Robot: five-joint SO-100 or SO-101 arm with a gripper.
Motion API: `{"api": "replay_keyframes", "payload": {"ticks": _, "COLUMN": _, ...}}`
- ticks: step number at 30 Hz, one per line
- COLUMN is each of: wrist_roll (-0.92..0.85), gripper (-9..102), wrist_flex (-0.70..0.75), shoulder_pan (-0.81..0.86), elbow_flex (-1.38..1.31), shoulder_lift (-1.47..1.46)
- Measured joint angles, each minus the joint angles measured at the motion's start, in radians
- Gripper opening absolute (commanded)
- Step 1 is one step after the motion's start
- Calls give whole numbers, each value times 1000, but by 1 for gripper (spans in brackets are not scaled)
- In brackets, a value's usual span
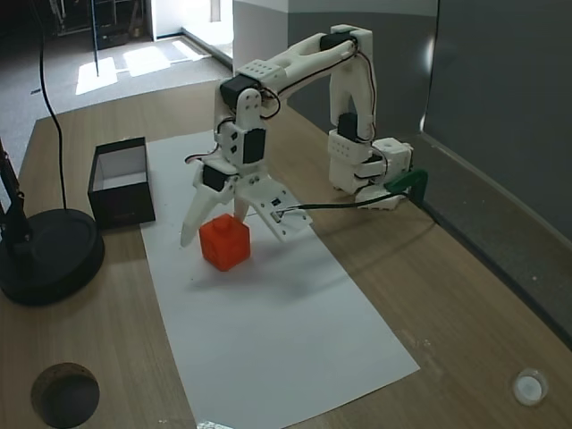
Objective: Grab a orange square and put it in the box.
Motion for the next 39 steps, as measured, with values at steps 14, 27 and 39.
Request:
{"api": "replay_keyframes", "payload": {"ticks": 14, "wrist_roll": -6, "gripper": 5, "wrist_flex": 2, "shoulder_pan": -91, "elbow_flex": -2, "shoulder_lift": 0}}
{"api": "replay_keyframes", "payload": {"ticks": 27, "wrist_roll": -6, "gripper": 5, "wrist_flex": 140, "shoulder_pan": 121, "elbow_flex": -281, "shoulder_lift": 67}}
{"api": "replay_keyframes", "payload": {"ticks": 39, "wrist_roll": -8, "gripper": 5, "wrist_flex": 149, "shoulder_pan": 509, "elbow_flex": -729, "shoulder_lift": 37}}
